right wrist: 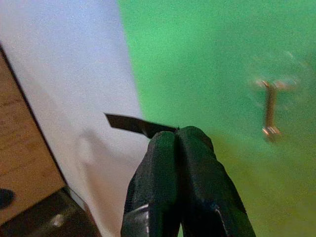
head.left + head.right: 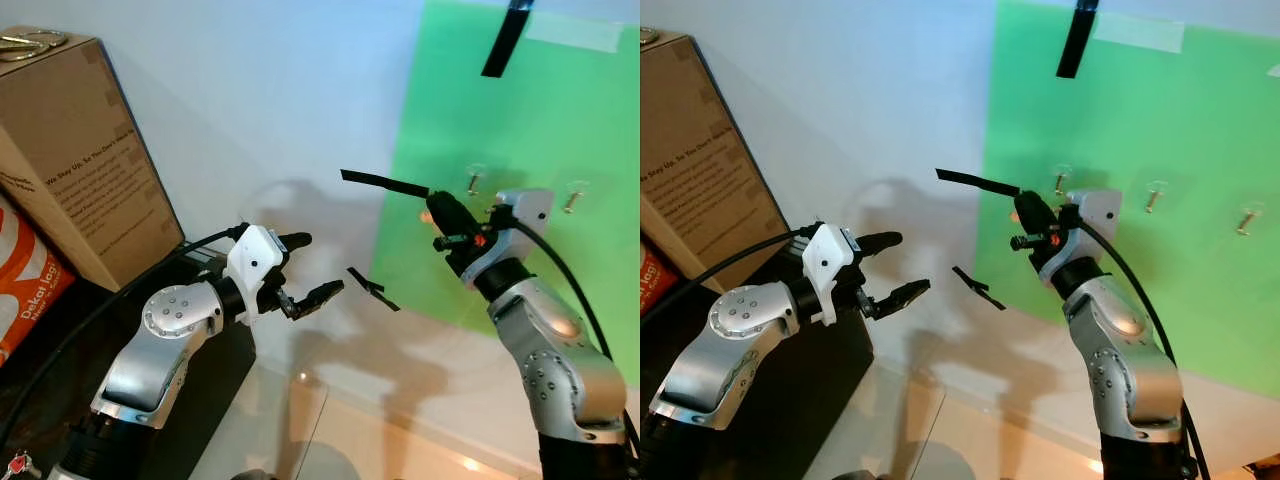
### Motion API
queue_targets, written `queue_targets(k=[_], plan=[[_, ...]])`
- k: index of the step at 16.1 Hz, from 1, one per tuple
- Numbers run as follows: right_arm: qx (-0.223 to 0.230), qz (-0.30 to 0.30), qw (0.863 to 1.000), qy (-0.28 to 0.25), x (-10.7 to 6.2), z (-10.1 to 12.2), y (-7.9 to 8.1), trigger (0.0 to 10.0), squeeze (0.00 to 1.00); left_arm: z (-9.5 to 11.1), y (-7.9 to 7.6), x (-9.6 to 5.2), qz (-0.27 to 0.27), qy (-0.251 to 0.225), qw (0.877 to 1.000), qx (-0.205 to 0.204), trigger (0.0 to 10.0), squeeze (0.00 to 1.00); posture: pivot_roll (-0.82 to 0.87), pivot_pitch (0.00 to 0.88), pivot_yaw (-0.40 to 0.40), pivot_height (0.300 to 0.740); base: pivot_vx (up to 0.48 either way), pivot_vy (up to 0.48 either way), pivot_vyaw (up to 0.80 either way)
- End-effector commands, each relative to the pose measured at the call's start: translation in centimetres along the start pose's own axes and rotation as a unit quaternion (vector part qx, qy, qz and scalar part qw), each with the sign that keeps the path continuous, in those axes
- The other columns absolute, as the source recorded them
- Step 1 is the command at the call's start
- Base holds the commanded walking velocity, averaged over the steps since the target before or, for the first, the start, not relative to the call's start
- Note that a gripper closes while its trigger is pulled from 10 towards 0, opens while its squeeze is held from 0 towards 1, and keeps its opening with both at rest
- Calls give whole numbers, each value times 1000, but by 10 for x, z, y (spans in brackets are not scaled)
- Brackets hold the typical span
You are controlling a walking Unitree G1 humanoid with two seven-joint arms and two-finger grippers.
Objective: Hang keys on a hook
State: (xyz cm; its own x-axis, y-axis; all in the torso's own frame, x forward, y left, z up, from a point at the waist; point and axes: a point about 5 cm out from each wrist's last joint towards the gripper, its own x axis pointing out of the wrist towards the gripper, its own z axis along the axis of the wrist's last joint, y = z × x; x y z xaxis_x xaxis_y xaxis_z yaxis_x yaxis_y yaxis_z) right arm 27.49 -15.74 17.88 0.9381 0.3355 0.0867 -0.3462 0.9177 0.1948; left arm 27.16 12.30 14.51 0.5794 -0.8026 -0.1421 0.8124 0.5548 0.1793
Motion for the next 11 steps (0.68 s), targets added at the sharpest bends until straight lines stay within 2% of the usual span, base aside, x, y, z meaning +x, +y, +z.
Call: queue_targets(k=[1, 5, 9, 11], plan=[[-2, 4, 1000, -7, -2, 6, 0, 10000, 0, 4, 1, 1, -9, 0, 1000, 3, 10000, 0, -19, 0, 20, 740, 0, 0, 0], [-5, -9, 1000, 4, -16, 4, -3, 10000, 0, 4, -1, 1, -16, -1, 1000, -2, 10000, 0, -19, 0, 20, 740, 0, 0, 0], [-8, -13, 1000, -3, -28, 14, -6, 10000, 0, 8, -4, 4, -28, -17, 999, -19, 10000, 0, -19, 0, 20, 740, 0, 0, 0], [-9, -19, 1000, -14, -31, 22, -11, 10000, 0, 13, -12, 5, -65, -30, 997, -41, 10000, 0, -50, 0, 32, 740, 0, 0, 0]])
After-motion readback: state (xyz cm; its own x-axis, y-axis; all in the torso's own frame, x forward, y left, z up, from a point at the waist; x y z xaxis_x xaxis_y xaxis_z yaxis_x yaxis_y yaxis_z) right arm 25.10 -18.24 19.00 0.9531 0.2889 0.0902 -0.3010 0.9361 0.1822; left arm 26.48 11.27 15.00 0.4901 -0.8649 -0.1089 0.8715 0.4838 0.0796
